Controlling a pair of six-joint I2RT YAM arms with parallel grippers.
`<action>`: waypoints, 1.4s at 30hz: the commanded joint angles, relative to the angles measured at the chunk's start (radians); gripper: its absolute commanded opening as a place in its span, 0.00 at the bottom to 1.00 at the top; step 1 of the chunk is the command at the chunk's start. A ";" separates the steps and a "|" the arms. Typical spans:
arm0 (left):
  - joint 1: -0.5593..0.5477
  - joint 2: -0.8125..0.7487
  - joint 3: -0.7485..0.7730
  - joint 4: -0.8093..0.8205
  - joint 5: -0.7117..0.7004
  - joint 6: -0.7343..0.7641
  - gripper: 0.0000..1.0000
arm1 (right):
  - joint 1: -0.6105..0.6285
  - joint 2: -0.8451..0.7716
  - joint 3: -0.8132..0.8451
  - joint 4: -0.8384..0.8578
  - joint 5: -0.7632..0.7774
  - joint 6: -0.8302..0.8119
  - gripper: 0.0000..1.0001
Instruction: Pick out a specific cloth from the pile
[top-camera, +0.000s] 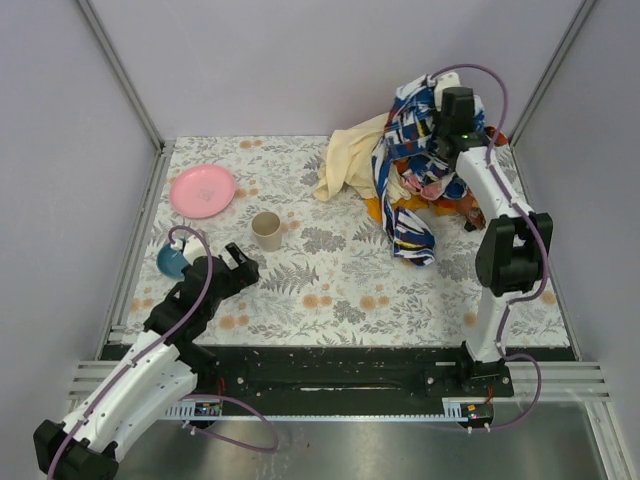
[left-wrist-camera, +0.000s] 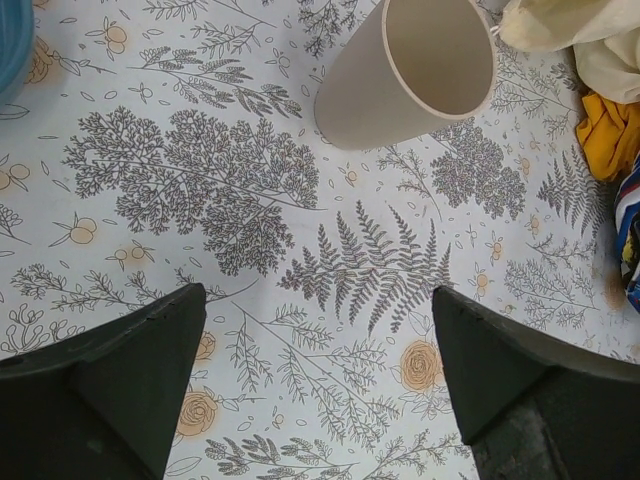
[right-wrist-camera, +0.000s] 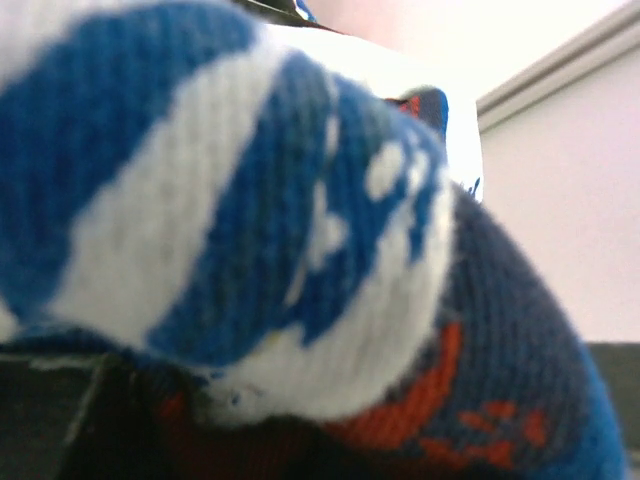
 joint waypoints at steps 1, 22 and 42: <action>0.004 0.014 0.058 0.043 0.006 0.007 0.99 | -0.114 0.150 0.148 -0.122 -0.077 0.224 0.00; -0.072 0.754 0.355 0.564 0.423 0.062 0.99 | -0.372 0.683 0.555 -0.558 -0.400 0.447 0.00; -0.188 1.791 1.296 0.519 0.435 -0.072 0.91 | -0.373 0.600 0.397 -0.454 -0.469 0.447 0.08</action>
